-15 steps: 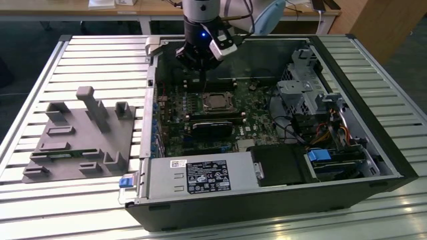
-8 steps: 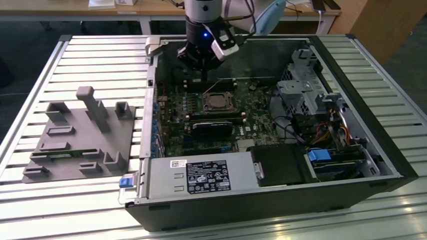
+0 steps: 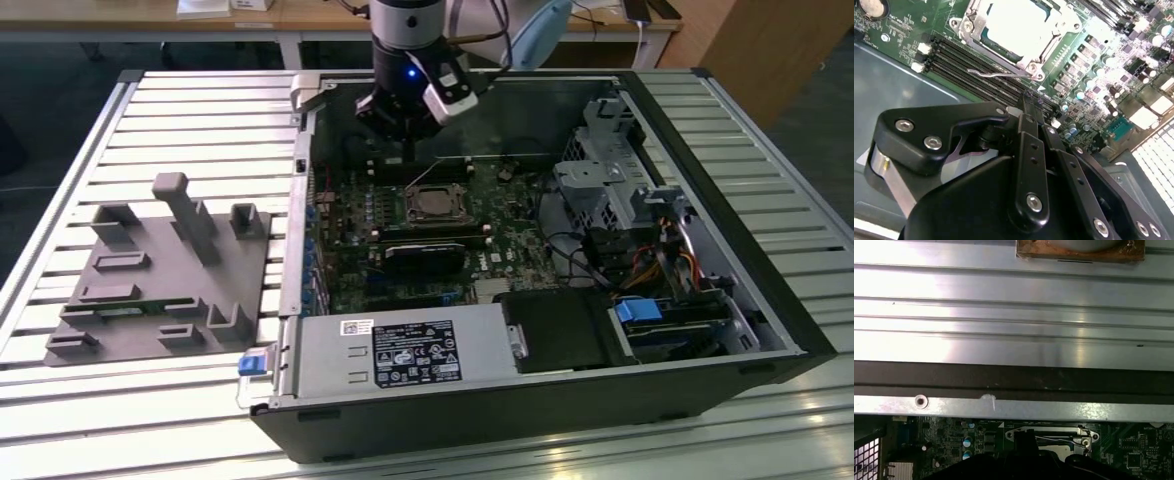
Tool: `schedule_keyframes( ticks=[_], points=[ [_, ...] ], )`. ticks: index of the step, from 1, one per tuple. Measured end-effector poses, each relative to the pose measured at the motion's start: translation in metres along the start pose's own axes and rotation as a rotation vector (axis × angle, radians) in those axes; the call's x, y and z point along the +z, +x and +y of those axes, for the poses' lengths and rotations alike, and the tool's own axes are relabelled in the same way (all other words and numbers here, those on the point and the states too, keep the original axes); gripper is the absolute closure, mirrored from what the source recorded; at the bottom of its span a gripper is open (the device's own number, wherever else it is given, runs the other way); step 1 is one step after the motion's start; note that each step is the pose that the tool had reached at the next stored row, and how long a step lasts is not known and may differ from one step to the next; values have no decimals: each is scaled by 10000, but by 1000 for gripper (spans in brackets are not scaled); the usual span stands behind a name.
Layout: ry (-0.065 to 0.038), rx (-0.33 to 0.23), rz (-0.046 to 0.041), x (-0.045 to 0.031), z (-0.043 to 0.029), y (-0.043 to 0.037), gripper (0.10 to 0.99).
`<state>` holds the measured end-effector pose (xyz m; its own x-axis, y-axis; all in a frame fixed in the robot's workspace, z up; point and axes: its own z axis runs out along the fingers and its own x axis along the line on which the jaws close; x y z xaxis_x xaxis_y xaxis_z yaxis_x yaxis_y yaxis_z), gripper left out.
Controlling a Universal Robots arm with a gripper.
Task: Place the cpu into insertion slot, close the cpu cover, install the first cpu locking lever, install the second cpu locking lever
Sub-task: 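Install the first cpu locking lever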
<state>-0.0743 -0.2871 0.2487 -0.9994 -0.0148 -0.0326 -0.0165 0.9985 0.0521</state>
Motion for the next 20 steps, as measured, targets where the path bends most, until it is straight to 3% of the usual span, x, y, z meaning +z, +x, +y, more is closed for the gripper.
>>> schedule_keyframes(
  ticks=[7, 20],
  points=[
    [-3, -10, -2, 41, -3, -165, 980],
    [2, -74, 2, 93, -6, -201, 980]
  ],
)
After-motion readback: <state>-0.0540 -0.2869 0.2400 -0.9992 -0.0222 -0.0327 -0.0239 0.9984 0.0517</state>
